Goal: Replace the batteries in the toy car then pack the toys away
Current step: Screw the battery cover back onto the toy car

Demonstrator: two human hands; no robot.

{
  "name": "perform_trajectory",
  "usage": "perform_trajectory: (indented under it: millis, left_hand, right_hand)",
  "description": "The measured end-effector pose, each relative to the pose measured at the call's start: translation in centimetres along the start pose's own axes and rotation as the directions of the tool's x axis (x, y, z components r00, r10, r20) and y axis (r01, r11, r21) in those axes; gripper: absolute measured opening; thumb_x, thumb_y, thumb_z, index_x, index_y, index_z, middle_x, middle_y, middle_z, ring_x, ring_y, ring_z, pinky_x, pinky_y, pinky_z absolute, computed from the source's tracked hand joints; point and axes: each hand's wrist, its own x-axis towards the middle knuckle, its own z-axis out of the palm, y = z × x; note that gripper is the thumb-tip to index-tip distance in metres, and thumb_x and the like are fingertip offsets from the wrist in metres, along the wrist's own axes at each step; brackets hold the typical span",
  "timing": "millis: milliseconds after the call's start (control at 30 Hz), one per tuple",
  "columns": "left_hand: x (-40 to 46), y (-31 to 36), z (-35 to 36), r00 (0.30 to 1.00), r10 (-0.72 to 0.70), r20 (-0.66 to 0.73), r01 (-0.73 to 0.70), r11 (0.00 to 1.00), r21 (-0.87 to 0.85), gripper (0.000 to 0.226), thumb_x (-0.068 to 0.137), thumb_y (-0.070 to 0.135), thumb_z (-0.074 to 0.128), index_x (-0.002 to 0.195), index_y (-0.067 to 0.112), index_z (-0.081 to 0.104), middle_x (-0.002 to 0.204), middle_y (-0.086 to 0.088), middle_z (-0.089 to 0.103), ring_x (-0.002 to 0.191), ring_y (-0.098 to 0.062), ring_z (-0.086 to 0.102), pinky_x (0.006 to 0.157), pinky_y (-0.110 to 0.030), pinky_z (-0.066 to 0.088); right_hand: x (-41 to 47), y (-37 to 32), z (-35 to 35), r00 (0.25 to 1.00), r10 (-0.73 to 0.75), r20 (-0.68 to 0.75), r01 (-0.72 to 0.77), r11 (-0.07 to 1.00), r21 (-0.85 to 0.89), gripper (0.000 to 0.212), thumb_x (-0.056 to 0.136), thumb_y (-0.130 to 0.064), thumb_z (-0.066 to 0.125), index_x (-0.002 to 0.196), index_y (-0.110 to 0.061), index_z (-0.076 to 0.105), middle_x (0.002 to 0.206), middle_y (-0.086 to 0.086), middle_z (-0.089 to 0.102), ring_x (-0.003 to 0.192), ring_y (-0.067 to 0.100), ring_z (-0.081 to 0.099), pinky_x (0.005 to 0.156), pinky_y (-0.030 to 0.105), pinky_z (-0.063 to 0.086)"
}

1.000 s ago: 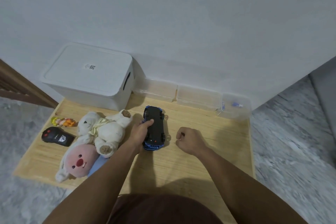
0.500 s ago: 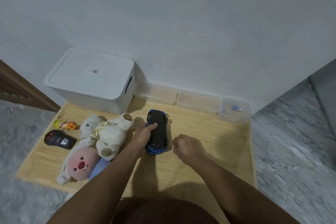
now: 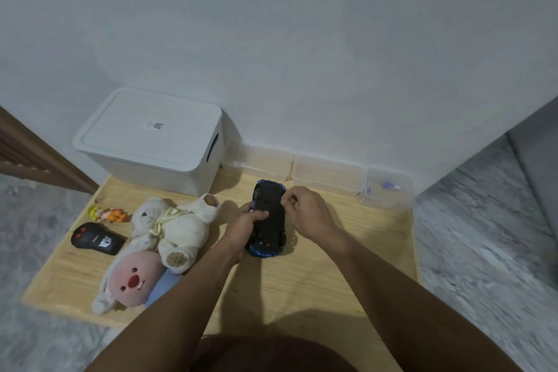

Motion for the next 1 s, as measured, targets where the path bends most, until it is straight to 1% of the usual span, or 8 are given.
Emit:
perform_trajectory:
  millis: [67, 133, 233, 367, 500, 700, 867, 1000]
  left_hand:
    - [-0.1, 0.3, 0.5, 1.0, 0.029, 0.009, -0.029, 0.999, 0.012, 0.026, 0.087, 0.007, 0.059, 0.112, 0.012, 0.063, 0.106, -0.021, 0.07, 0.096, -0.038, 0.068, 0.084, -0.048, 0.056]
    - [-0.3, 0.7, 1.0, 0.999, 0.049, 0.003, -0.049, 0.999, -0.007, 0.023, 0.087, 0.001, 0.057, 0.107, 0.01, 0.065, 0.102, -0.022, 0.07, 0.09, -0.036, 0.068, 0.077, -0.043, 0.057]
    - [-0.5, 1.0, 1.4, 0.998, 0.063, 0.007, -0.063, 0.998, -0.023, 0.025, 0.087, -0.001, 0.057, 0.109, 0.009, 0.065, 0.099, -0.021, 0.07, 0.084, -0.033, 0.069, 0.068, -0.036, 0.057]
    - [-0.7, 1.2, 1.4, 0.998, 0.069, 0.009, -0.069, 0.997, -0.029, 0.025, 0.088, 0.001, 0.057, 0.11, 0.009, 0.064, 0.099, -0.019, 0.071, 0.081, -0.03, 0.07, 0.06, -0.032, 0.056]
    - [-0.7, 1.3, 1.5, 0.997, 0.075, 0.026, -0.074, 0.997, -0.034, 0.026, 0.089, 0.003, 0.058, 0.114, 0.008, 0.062, 0.103, -0.021, 0.07, 0.086, -0.034, 0.07, 0.065, -0.037, 0.057]
    - [-0.8, 1.4, 1.8, 0.995, 0.095, 0.02, -0.094, 0.994, -0.046, 0.027, 0.088, 0.001, 0.059, 0.113, 0.009, 0.063, 0.102, -0.02, 0.071, 0.085, -0.032, 0.07, 0.067, -0.037, 0.058]
    - [-0.7, 1.2, 1.9, 0.994, 0.109, 0.003, -0.109, 0.994, -0.033, 0.026, 0.086, -0.001, 0.06, 0.11, 0.011, 0.066, 0.107, -0.023, 0.069, 0.093, -0.037, 0.068, 0.083, -0.048, 0.057]
    - [-0.8, 1.3, 2.1, 0.993, 0.122, -0.009, -0.122, 0.992, -0.026, 0.027, 0.086, -0.003, 0.06, 0.107, 0.013, 0.067, 0.107, -0.022, 0.069, 0.093, -0.036, 0.067, 0.082, -0.046, 0.057]
  right_hand:
    - [0.2, -0.5, -0.3, 0.999, -0.046, 0.009, 0.047, 0.998, -0.041, 0.012, 0.092, -0.021, 0.055, 0.094, -0.019, 0.066, 0.096, -0.002, 0.065, 0.09, 0.019, 0.059, 0.071, 0.029, 0.043]
    - [0.4, -0.8, -0.5, 0.998, -0.065, 0.021, 0.067, 0.996, -0.067, 0.012, 0.091, -0.02, 0.054, 0.094, -0.019, 0.065, 0.096, -0.001, 0.065, 0.09, 0.02, 0.059, 0.069, 0.028, 0.039]
    - [0.4, -0.8, -0.6, 0.998, -0.064, 0.024, 0.066, 0.995, -0.078, 0.013, 0.091, -0.02, 0.053, 0.096, -0.018, 0.064, 0.099, 0.0, 0.064, 0.091, 0.021, 0.058, 0.069, 0.027, 0.037]
    - [0.3, -0.8, -0.9, 0.997, -0.075, 0.016, 0.076, 0.991, -0.11, 0.012, 0.092, -0.02, 0.051, 0.095, -0.018, 0.062, 0.099, 0.0, 0.063, 0.091, 0.021, 0.059, 0.069, 0.028, 0.041]
    - [0.3, -0.6, -1.2, 0.997, -0.073, 0.008, 0.073, 0.99, -0.12, 0.012, 0.093, -0.02, 0.05, 0.096, -0.018, 0.061, 0.099, 0.001, 0.063, 0.09, 0.021, 0.059, 0.074, 0.033, 0.046]
    - [0.3, -0.8, -1.3, 0.997, -0.079, -0.01, 0.077, 0.988, -0.136, 0.013, 0.092, -0.02, 0.05, 0.096, -0.018, 0.062, 0.099, 0.001, 0.063, 0.09, 0.022, 0.059, 0.073, 0.031, 0.045]
    - [0.5, -1.0, -1.4, 0.993, -0.12, 0.013, 0.12, 0.964, -0.239, 0.016, 0.092, -0.02, 0.05, 0.099, -0.016, 0.064, 0.1, 0.002, 0.063, 0.089, 0.027, 0.06, 0.072, 0.033, 0.047]
    - [0.6, -1.0, -1.5, 0.992, -0.122, 0.034, 0.127, 0.952, -0.279, 0.016, 0.091, -0.019, 0.049, 0.097, -0.017, 0.063, 0.101, 0.002, 0.063, 0.089, 0.029, 0.06, 0.073, 0.037, 0.049]
